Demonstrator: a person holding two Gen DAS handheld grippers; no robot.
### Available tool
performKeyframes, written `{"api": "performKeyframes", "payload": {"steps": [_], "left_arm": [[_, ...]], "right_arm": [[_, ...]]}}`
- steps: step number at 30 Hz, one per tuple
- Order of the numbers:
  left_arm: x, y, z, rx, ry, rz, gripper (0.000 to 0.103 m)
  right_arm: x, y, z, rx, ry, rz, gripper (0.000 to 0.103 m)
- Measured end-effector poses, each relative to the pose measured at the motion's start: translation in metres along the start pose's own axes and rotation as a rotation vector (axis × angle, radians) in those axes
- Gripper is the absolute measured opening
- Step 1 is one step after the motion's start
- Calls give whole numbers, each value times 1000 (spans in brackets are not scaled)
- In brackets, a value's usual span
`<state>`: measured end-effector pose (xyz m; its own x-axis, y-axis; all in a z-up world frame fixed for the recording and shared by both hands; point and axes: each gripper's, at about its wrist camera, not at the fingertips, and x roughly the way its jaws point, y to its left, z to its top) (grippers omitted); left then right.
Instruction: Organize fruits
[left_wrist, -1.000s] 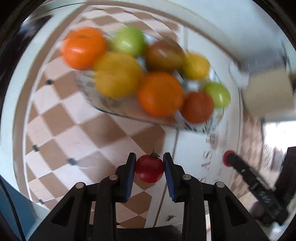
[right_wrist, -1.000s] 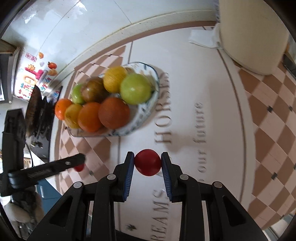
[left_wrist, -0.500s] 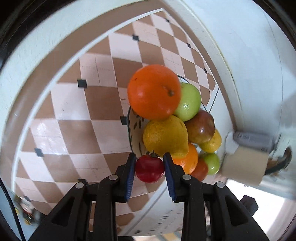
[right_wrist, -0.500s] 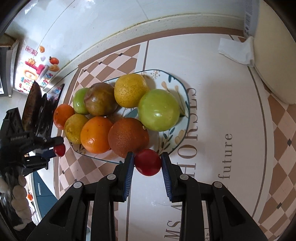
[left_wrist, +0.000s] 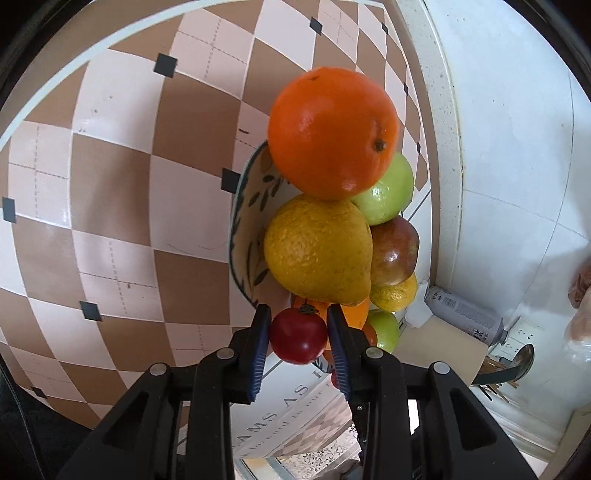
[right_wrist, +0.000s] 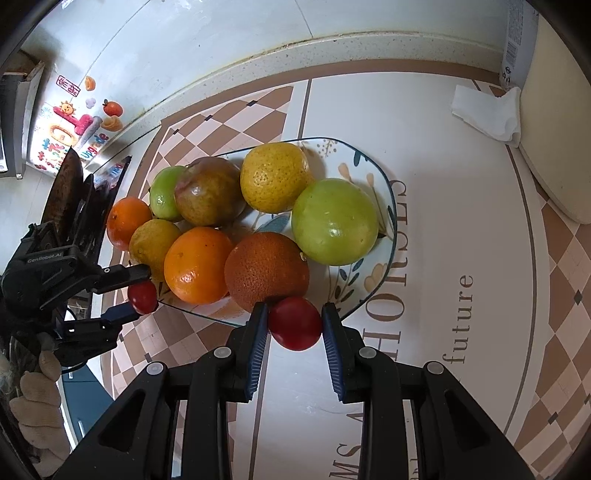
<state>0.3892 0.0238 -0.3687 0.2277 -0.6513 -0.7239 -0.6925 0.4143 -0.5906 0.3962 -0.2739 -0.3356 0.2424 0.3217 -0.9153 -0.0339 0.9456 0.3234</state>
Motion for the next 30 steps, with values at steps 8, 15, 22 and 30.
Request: {"api": "performKeyframes", "payload": {"steps": [8, 15, 22, 30], "left_arm": [[10, -13, -3, 22, -5, 13, 43], [11, -26, -15, 111, -6, 85, 43], [-6, -45, -31, 316, -93, 272, 43], [-19, -59, -70, 650, -235, 608, 85]], "right_arm": [[3, -8, 0, 25, 17, 31, 33], [-6, -12, 0, 34, -8, 42, 64], [-27, -9, -3, 5, -43, -8, 77], [-64, 10, -16, -31, -83, -159, 95]]}}
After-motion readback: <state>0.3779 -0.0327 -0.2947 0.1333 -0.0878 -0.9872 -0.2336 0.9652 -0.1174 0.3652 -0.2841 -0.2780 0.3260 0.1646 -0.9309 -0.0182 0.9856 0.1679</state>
